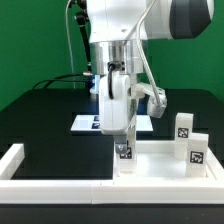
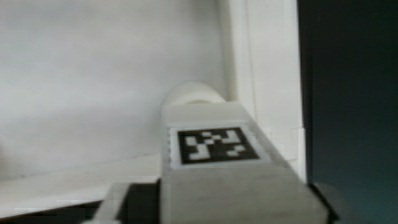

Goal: Assemble square table

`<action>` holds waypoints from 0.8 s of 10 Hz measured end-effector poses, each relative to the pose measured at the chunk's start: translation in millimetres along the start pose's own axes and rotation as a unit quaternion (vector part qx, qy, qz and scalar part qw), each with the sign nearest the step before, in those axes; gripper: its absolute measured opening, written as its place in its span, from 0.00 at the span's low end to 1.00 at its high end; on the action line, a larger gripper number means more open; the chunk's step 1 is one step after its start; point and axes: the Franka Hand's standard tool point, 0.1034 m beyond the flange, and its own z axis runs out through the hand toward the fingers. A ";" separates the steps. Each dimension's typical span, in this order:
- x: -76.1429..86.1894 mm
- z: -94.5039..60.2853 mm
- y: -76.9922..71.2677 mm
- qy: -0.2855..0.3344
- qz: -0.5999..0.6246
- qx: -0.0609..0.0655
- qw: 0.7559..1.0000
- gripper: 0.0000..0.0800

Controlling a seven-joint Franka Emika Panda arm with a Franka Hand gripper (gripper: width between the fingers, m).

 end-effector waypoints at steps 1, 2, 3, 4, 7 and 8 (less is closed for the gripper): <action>-2.2 0.1 0.2 0.004 -0.025 -0.004 1.000 0.59; -12.2 -1.1 -1.4 0.018 -0.109 -0.015 0.994 0.77; -18.1 -1.1 -3.9 0.025 -0.196 -0.009 0.980 0.77; -23.4 -0.5 -2.6 0.027 -0.263 -0.013 0.964 0.80; -19.4 -0.3 -3.0 0.026 -0.349 -0.016 0.936 0.81; -17.6 -0.9 -3.9 0.027 -0.415 -0.018 0.909 0.81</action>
Offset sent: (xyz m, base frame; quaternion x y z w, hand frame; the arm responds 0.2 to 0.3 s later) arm -0.0020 0.0256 0.0027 -0.0293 0.0438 -0.4186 0.9067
